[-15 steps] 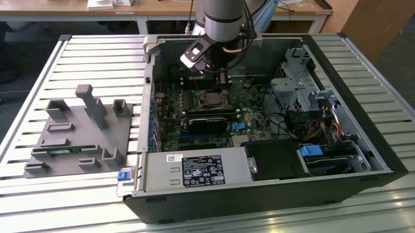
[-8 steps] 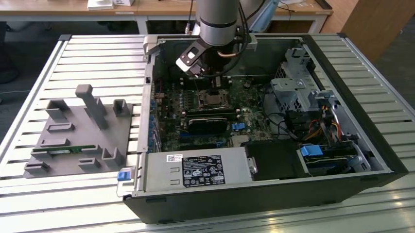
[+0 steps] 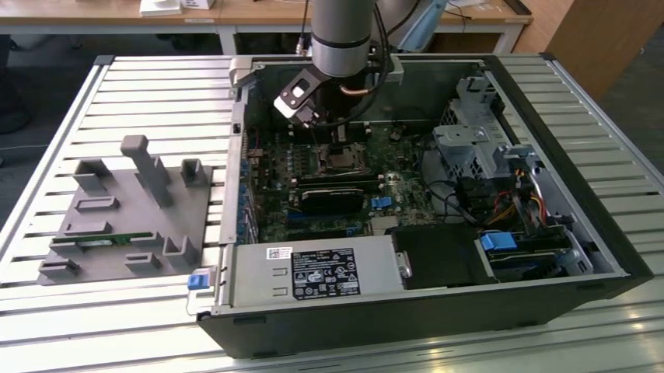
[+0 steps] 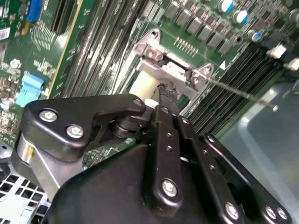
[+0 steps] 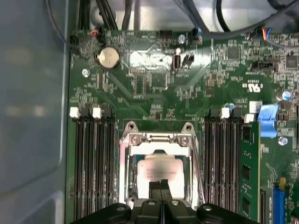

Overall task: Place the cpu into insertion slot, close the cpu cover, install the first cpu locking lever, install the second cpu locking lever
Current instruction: 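Close the cpu cover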

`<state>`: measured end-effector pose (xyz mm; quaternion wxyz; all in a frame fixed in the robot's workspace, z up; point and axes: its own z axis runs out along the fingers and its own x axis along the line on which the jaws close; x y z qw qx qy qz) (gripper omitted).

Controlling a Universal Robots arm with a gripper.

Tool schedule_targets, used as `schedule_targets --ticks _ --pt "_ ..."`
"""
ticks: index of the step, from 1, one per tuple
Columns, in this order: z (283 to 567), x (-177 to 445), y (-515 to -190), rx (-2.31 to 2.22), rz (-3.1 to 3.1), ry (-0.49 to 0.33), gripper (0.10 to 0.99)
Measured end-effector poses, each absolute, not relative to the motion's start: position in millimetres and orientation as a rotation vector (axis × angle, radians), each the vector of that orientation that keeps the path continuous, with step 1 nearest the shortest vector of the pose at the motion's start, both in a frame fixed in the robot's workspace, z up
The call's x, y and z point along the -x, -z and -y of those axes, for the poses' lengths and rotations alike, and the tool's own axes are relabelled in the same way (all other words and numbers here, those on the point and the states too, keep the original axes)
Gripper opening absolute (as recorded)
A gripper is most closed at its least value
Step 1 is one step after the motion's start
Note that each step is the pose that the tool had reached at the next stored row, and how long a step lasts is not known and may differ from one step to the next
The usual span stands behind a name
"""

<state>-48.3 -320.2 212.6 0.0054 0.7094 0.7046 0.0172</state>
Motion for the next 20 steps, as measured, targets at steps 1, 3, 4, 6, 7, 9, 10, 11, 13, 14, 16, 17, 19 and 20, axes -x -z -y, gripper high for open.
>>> schedule_targets --ticks 1,3,4,6,7,9,10,11,13,14,16,17,19,20 --pt "320.2 48.9 -212.0 -2.221 -2.206 -0.054 0.106" --pt "320.3 49.6 -210.5 -2.221 -2.206 -0.054 0.106" --pt "320.2 50.3 -209.7 -2.221 -2.206 -0.054 0.106" --pt "320.2 52.5 -208.4 -2.221 -2.206 -0.054 0.106" --pt "320.2 53.4 -207.7 -2.221 -2.206 -0.054 0.106" --pt "320.2 54.6 -206.3 -2.221 -2.206 -0.054 0.106" --pt "320.2 54.7 -205.7 -2.221 -2.206 -0.054 0.106" --pt "320.2 54.7 -205.2 -2.221 -2.206 -0.054 0.106" --pt "320.2 54.7 -204.5 -2.221 -2.206 -0.054 0.106" --pt "320.2 54.7 -204.1 -2.221 -2.206 -0.054 0.106" --pt "320.2 54.7 -203.4 -2.221 -2.206 -0.054 0.106" --pt "320.2 54.7 -203.2 -2.221 -2.205 -0.052 0.106" --pt "320.2 54.7 -202.8 -2.22 -2.205 -0.051 0.106" --pt "320.2 54.7 -202.4 -2.219 -2.204 -0.05 0.106"
